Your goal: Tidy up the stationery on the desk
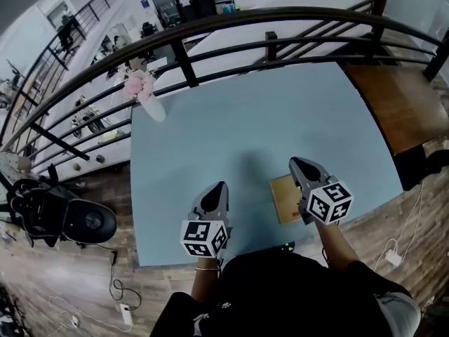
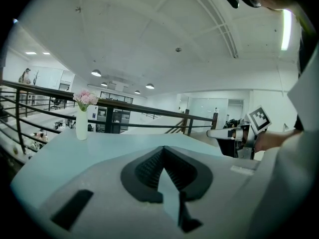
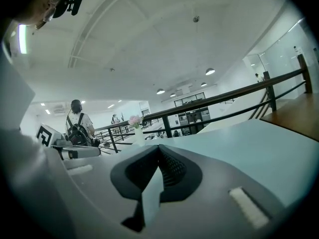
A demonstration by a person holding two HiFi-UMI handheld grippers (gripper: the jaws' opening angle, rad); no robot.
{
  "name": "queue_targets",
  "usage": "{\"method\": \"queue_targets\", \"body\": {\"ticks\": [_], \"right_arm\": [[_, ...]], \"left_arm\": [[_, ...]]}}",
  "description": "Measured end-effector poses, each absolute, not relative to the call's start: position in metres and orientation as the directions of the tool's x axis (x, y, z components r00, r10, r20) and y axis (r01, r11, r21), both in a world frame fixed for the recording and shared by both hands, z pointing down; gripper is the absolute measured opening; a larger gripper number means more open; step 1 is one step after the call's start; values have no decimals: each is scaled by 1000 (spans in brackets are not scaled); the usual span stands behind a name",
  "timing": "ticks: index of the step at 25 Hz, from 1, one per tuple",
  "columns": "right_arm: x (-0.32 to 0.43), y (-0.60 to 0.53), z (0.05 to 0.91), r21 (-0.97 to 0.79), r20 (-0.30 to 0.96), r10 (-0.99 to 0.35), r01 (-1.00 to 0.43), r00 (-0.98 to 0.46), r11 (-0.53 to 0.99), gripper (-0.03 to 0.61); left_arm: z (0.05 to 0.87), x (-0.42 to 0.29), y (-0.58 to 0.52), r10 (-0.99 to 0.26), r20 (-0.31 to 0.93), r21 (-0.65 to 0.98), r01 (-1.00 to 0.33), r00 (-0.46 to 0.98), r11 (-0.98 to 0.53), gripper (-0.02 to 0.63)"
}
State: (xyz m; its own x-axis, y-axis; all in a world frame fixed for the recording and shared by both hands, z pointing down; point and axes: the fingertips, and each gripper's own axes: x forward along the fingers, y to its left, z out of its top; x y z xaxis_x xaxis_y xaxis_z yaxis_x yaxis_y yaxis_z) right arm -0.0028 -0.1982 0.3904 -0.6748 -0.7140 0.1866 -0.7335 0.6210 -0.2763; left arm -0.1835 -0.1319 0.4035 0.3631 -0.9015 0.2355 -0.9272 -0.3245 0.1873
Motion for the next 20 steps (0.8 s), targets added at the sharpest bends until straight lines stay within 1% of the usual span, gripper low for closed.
{"method": "queue_targets", "body": {"ticks": [6, 20], "right_arm": [[-18, -200, 390, -279, 182, -692, -712, -698, 645, 11], [-28, -206, 392, -256, 188, -675, -699, -714, 668, 11]], "left_arm": [[406, -197, -127, -914, 237, 193, -938, 330, -289, -3], [405, -207, -130, -922, 240, 183, -947, 304, -264, -3]]}}
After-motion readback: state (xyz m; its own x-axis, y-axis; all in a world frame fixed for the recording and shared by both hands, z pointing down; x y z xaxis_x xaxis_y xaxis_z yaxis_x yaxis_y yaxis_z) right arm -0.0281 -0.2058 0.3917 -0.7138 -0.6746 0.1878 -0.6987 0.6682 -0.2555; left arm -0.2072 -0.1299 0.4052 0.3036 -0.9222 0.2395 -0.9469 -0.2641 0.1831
